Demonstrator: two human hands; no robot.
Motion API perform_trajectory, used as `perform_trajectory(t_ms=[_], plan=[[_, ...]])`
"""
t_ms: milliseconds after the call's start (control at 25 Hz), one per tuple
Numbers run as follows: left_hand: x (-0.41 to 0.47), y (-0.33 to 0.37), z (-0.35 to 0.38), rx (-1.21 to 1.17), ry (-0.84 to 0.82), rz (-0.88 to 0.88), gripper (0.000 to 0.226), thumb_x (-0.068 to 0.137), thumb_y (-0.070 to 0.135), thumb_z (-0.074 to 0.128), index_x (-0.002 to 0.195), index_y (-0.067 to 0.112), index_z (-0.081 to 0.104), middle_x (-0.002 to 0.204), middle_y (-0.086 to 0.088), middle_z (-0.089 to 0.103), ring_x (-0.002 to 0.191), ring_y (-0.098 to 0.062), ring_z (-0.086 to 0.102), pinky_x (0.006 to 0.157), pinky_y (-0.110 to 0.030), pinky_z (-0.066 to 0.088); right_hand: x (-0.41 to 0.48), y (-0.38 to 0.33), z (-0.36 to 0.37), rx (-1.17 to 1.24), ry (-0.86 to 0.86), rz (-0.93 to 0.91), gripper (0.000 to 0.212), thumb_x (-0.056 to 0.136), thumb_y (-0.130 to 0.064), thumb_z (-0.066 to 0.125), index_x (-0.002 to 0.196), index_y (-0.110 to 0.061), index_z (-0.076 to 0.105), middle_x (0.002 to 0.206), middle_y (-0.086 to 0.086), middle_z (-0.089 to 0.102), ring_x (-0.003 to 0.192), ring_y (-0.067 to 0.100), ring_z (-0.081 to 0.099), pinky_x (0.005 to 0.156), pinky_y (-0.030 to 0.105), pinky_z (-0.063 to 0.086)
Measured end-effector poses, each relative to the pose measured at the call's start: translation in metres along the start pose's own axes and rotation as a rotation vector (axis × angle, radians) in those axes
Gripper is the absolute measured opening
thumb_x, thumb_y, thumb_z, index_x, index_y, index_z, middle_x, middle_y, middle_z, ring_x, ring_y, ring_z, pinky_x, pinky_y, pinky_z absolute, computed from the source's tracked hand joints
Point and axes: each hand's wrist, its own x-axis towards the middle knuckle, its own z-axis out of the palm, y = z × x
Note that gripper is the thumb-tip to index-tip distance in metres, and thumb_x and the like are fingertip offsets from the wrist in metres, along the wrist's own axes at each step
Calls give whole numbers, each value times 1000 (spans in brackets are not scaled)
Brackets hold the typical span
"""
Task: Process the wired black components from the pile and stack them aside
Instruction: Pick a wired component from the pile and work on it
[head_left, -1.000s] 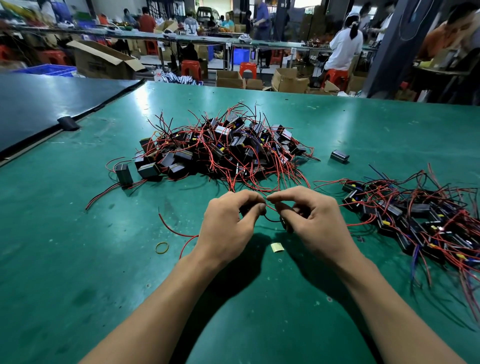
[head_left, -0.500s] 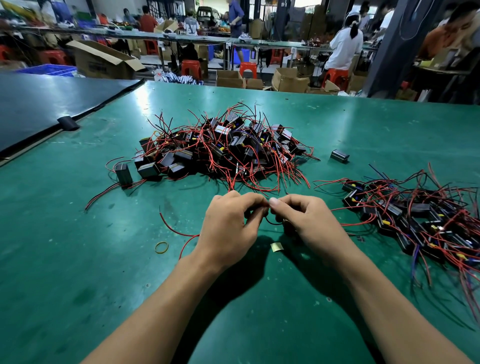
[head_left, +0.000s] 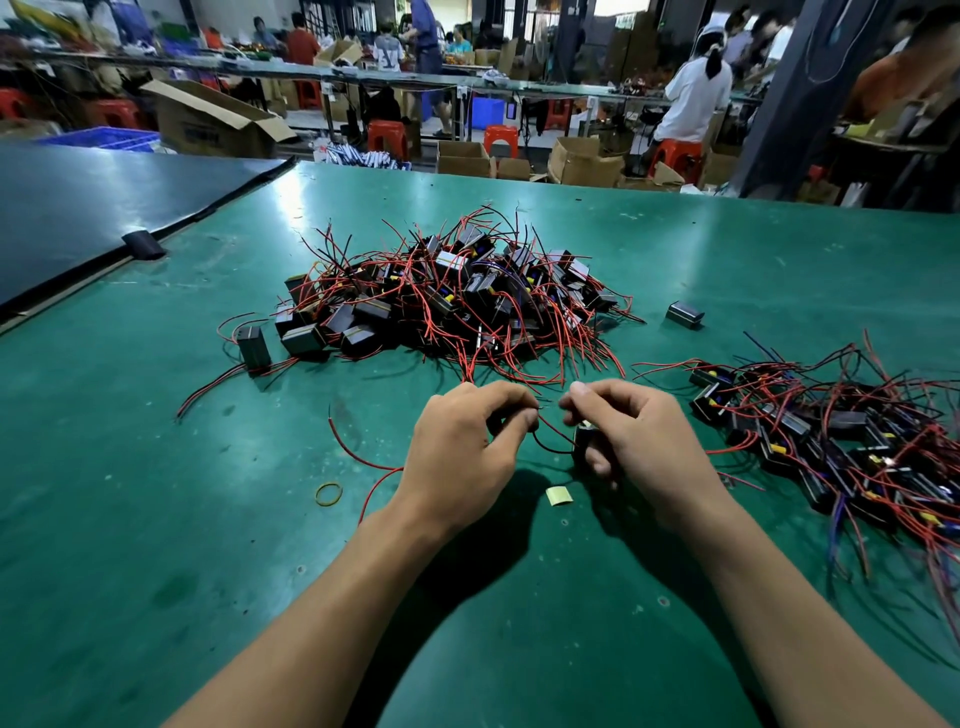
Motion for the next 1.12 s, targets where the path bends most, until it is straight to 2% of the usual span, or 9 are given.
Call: perform_trajectory(t_ms=[80, 200, 360, 480, 640, 760, 920, 1040, 1120], plan=[[0, 0, 1, -37, 20, -21, 5, 87, 15, 70, 88, 19, 73, 76, 6, 70, 75, -15, 63, 75, -38, 51, -1, 2, -4, -160, 44, -223, 2, 90, -18, 73, 88, -19, 72, 66, -2, 68, 41, 15, 49, 43, 22, 39], [1, -1, 1, -81, 22, -56, 6, 87, 13, 71, 86, 18, 73, 76, 7, 71, 74, -13, 65, 75, -37, 53, -4, 7, -2, -312, 62, -427, 17, 87, -9, 73, 87, -26, 73, 66, -18, 66, 47, 21, 52, 48, 25, 42], [1, -1, 1, -87, 16, -51, 5, 87, 12, 70, 86, 17, 73, 76, 7, 71, 74, -13, 65, 74, -36, 53, -4, 6, -1, -401, 82, -619, 21, 84, 0, 74, 89, -20, 78, 88, -10, 69, 55, -1, 54, 54, 8, 36], [2, -1, 1, -99, 22, -59, 5, 87, 12, 71, 86, 16, 73, 76, 7, 71, 73, -12, 66, 74, -35, 53, -2, 9, -1, -463, 66, -647, 13, 84, -5, 78, 91, -16, 80, 90, -5, 71, 60, -5, 56, 56, 7, 37], [2, -1, 1, -85, 39, -52, 6, 85, 11, 71, 85, 17, 73, 76, 7, 71, 73, -11, 65, 73, -34, 53, -3, 10, 4, -449, 50, -582, 7, 83, -13, 80, 90, -15, 80, 87, -5, 71, 61, -4, 56, 58, 8, 37], [1, 1, 1, -57, 37, -43, 5, 85, 14, 72, 87, 18, 74, 76, 7, 71, 73, -12, 64, 73, -35, 53, -4, 8, 6, -411, 91, -503, 3, 86, -20, 78, 83, -21, 77, 73, -15, 69, 57, 4, 56, 57, 12, 38], [-1, 1, 0, 41, 20, 9, 6, 86, 18, 71, 91, 21, 74, 77, 5, 69, 73, -16, 60, 75, -41, 49, -3, 5, 9, -278, 19, -180, 19, 91, -27, 71, 75, -16, 72, 63, -11, 63, 52, 4, 50, 51, 16, 40], [-1, 2, 0, 119, -5, 58, 8, 86, 22, 68, 92, 21, 74, 79, 6, 69, 74, -18, 59, 75, -45, 48, -2, -1, 13, 148, -102, 202, 23, 93, -23, 66, 73, -13, 69, 63, -3, 57, 39, 7, 36, 37, 16, 27], [0, 2, 0, 128, 14, 60, 9, 85, 23, 67, 91, 21, 73, 77, 6, 69, 72, -18, 58, 75, -45, 48, -1, -2, 10, 249, -142, 282, 22, 95, -25, 64, 79, -11, 71, 66, -4, 61, 38, 6, 33, 36, 15, 24]])
